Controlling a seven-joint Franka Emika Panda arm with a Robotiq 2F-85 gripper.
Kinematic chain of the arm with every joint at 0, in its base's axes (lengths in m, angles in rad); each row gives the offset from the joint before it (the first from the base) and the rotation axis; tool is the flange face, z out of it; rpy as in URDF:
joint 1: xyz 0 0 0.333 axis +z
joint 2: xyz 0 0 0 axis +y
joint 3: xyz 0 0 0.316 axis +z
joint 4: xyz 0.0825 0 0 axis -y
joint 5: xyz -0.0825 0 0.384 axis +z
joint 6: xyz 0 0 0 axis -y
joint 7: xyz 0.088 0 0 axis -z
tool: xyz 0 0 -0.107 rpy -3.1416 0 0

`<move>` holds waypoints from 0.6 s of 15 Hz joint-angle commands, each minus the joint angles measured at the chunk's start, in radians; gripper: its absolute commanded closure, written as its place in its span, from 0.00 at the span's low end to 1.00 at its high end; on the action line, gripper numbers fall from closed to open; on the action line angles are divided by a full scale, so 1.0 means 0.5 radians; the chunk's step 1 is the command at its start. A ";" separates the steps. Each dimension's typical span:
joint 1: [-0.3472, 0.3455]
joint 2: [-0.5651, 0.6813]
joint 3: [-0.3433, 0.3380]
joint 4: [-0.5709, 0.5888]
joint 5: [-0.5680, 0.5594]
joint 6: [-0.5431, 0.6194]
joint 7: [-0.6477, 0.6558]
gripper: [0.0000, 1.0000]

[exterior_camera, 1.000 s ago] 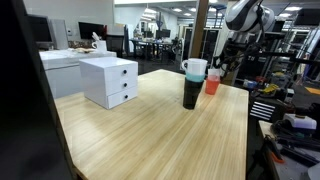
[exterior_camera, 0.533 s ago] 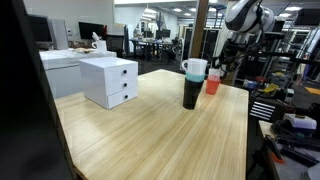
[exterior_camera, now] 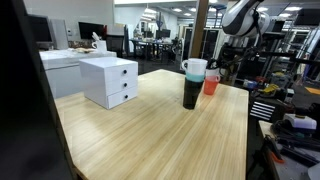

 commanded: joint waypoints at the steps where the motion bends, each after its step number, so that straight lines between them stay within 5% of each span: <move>1: -0.008 0.031 0.006 -0.012 0.089 0.007 -0.073 0.00; 2: -0.010 0.038 0.007 -0.013 0.109 0.009 -0.078 0.05; 3: -0.013 0.045 0.007 -0.014 0.130 0.011 -0.086 0.26; 5: -0.019 0.057 0.003 -0.013 0.162 0.017 -0.089 0.31; 9: -0.022 0.052 0.001 -0.003 0.217 0.018 -0.092 0.59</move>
